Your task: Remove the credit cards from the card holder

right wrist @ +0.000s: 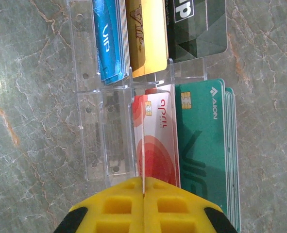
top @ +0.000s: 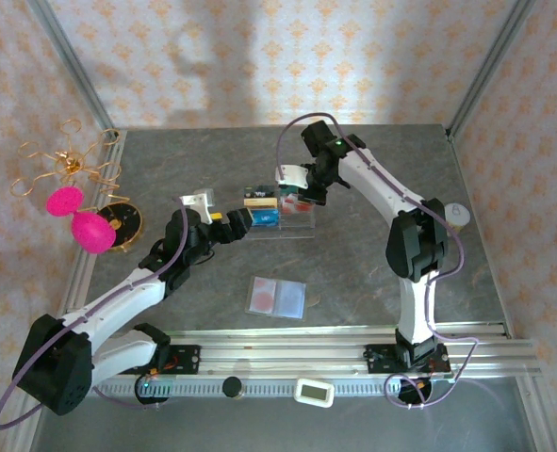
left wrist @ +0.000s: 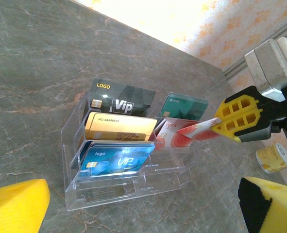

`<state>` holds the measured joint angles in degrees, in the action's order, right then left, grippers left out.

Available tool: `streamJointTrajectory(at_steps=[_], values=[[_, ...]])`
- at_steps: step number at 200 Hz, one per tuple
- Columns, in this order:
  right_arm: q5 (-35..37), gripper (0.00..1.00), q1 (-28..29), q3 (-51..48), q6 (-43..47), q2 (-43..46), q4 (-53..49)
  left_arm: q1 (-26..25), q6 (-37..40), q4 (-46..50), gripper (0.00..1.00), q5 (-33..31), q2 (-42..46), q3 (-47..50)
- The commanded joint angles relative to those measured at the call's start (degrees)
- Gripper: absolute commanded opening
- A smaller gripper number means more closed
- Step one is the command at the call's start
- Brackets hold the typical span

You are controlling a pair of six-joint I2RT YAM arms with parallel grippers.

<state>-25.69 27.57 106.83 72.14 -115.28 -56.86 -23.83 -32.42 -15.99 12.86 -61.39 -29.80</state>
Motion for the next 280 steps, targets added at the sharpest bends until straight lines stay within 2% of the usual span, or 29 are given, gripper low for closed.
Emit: streamJointTrajectory(at_steps=[1,75,104,154,159,173,195,242,261,280], values=[[1.5,0.00,0.0,-1.0,0.5,-1.0,0.7,0.7,1.2,0.1,0.99,0.1,-0.4,-0.7],[2.6,0.00,0.3,-2.0,-1.3,-2.1,3.6,0.8,1.4,0.0,0.99,0.6,-0.5,-0.5],[1.4,0.00,0.4,-0.2,-0.5,-1.9,1.6,0.8,1.5,0.1,0.99,0.7,-0.5,-0.5],[2.6,0.00,0.9,-3.1,-2.5,-2.9,4.3,0.9,1.4,-0.4,0.99,1.7,-0.5,-0.4],[2.9,0.03,1.0,-3.3,-2.6,-3.0,4.6,1.0,1.4,-0.4,0.99,1.7,-0.4,-0.4],[3.0,0.22,1.4,-3.5,-3.2,-2.9,5.9,0.9,1.1,-0.4,0.99,1.7,-0.2,-0.2],[0.7,0.38,1.7,-1.5,-5.1,-2.5,7.4,0.9,0.9,-0.9,0.99,2.5,-0.1,0.0],[-6.3,0.45,2.9,0.2,-10.7,0.9,10.7,0.9,-0.8,-3.8,0.99,4.4,2.0,1.9],[-8.3,0.45,3.5,-1.6,-15.5,2.9,14.6,0.9,-3.8,-6.3,0.99,5.2,3.0,3.0],[-12.7,0.46,4.0,-4.6,-24.6,5.5,20.5,0.9,-5.8,-8.0,0.99,5.7,3.8,4.1]])
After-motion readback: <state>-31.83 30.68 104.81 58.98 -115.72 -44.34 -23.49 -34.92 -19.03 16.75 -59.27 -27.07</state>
